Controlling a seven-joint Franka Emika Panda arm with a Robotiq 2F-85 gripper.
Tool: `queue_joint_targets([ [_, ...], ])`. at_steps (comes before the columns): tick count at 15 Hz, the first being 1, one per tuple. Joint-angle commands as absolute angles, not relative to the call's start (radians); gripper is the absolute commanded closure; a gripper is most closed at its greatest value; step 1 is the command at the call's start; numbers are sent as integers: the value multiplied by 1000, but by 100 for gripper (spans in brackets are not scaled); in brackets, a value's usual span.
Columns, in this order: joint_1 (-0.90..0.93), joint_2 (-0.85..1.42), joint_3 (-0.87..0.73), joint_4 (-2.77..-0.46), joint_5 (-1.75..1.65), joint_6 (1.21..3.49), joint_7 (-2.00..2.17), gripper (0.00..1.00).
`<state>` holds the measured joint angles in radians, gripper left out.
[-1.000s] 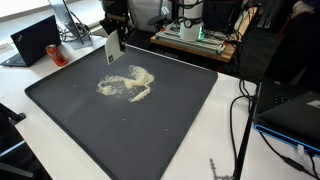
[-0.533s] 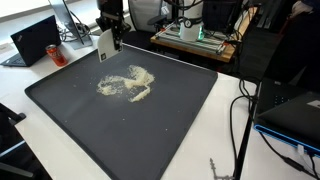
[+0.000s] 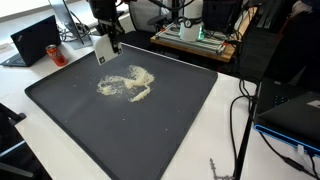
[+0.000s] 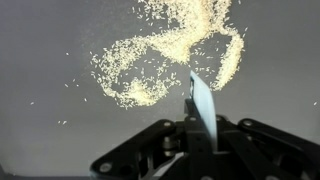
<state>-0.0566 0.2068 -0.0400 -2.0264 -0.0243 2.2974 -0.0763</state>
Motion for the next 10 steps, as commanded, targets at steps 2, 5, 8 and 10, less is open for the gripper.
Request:
queue_joint_targets([
  [2, -149, 290, -62, -1952, 154, 2268, -131, 99],
  [5, -182, 322, -85, -1923, 199, 2288, -75, 99],
  [8, -197, 338, -99, -1903, 234, 2316, -15, 99],
  [10, -198, 346, -109, -1892, 242, 2338, 34, 99],
])
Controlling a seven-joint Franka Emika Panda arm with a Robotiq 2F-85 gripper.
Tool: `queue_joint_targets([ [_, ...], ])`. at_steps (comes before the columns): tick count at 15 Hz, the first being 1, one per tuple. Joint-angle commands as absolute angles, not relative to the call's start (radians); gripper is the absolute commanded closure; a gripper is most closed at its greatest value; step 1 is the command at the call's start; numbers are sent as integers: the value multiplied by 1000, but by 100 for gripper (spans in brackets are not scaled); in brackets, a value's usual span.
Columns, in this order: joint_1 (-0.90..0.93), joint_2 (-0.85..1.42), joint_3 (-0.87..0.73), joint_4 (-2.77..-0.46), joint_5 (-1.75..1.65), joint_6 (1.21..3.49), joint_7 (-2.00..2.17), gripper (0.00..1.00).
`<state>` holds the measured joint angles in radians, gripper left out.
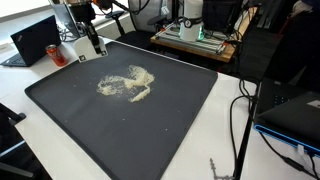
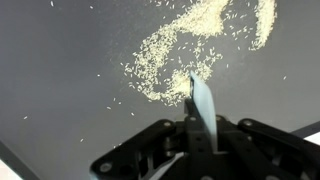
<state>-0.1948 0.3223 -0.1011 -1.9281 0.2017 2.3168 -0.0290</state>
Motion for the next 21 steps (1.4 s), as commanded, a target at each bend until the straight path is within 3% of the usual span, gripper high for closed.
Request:
queue_joint_targets([
  [1, -195, 351, -117, -1891, 245, 2366, 77, 99],
  [12, -221, 376, -158, -1930, 253, 2379, 204, 99],
  [21, -399, 333, -99, -2060, 613, 2342, -148, 99],
])
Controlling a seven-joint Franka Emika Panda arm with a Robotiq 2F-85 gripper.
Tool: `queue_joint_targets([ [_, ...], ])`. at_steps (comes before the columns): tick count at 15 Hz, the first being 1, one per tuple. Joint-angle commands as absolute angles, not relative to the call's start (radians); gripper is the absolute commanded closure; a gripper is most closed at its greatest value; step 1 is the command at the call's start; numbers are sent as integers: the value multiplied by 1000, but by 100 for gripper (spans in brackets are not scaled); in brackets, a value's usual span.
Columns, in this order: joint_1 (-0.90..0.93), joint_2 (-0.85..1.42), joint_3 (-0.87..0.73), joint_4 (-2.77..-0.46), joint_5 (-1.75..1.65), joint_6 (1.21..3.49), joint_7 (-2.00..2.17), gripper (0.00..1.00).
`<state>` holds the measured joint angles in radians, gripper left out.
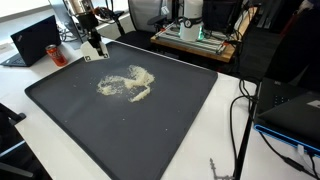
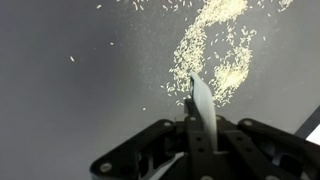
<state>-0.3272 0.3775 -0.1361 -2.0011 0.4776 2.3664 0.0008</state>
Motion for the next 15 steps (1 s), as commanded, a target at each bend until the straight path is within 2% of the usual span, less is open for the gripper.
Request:
queue_joint_targets([
  [1, -422, 328, -91, -2072, 668, 2333, -214, 99],
  [7, -490, 305, -131, -2140, 924, 2205, -534, 99],
  [15, -492, 290, -243, -2231, 1027, 2075, -741, 99],
])
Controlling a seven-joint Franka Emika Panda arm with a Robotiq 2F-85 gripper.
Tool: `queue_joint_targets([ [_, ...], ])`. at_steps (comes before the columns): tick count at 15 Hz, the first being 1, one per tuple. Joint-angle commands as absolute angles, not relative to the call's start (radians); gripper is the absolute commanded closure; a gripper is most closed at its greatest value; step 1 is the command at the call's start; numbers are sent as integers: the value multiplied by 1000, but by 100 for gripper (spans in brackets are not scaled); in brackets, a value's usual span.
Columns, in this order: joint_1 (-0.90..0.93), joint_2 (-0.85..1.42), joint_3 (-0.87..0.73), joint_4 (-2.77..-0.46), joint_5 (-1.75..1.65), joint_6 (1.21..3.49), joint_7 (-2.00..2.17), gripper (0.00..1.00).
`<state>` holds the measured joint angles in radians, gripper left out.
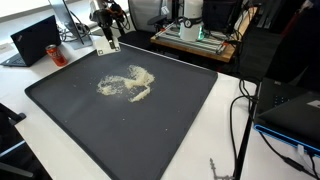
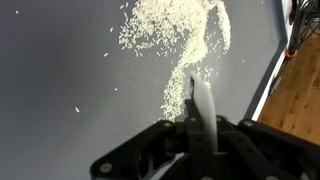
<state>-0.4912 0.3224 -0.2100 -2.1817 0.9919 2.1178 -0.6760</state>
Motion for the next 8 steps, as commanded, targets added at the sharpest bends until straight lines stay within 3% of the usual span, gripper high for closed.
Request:
queue_joint_targets([
  [1, -493, 289, -254, -2238, 1021, 2058, -756, 99],
  [8, -477, 290, -302, -2258, 955, 2003, -828, 99],
])
